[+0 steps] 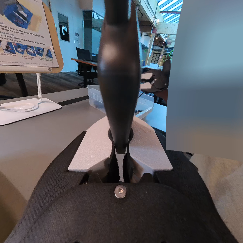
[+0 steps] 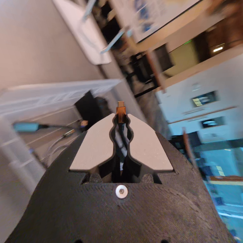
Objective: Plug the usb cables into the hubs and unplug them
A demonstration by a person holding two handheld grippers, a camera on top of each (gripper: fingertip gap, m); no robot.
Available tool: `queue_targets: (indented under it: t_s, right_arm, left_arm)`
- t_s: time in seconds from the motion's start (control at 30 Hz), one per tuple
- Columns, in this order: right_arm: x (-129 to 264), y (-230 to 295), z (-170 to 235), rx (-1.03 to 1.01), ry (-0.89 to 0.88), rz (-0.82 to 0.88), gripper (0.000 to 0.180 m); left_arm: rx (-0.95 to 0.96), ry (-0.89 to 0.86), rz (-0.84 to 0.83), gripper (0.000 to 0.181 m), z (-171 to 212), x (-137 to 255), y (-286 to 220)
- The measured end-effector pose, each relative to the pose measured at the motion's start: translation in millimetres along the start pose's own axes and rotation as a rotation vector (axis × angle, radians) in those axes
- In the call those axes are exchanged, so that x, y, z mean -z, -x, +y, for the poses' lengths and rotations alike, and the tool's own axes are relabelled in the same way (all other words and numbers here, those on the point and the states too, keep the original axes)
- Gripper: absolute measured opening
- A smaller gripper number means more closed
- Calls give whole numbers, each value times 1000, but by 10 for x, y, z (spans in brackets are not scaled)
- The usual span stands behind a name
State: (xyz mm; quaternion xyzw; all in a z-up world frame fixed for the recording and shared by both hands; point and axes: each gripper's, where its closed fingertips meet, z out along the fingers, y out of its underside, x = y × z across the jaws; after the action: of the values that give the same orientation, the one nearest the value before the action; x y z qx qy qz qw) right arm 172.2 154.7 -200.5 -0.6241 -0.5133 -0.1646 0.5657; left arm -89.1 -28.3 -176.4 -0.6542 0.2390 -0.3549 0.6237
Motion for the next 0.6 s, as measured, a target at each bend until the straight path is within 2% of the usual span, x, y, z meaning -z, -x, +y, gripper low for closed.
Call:
queue_targets:
  t_s: [0.1,0.23,0.4,0.6]
  right_arm:
    - [-105,479,219,-79,134,-334,12]
    - [-157,861,414,-154,266,-540,18]
    - [-109,926,327,-290,235,-615,45]
    - [142,512,-174,-393,27,-476,60]
  left_arm:
    - [-5,29,12,13,61,-53,-27]
    - [0,38,33,12,76,-97,-70]
    - [24,85,47,13,166,-151,-79]
    - [42,166,76,13,329,-229,-102]
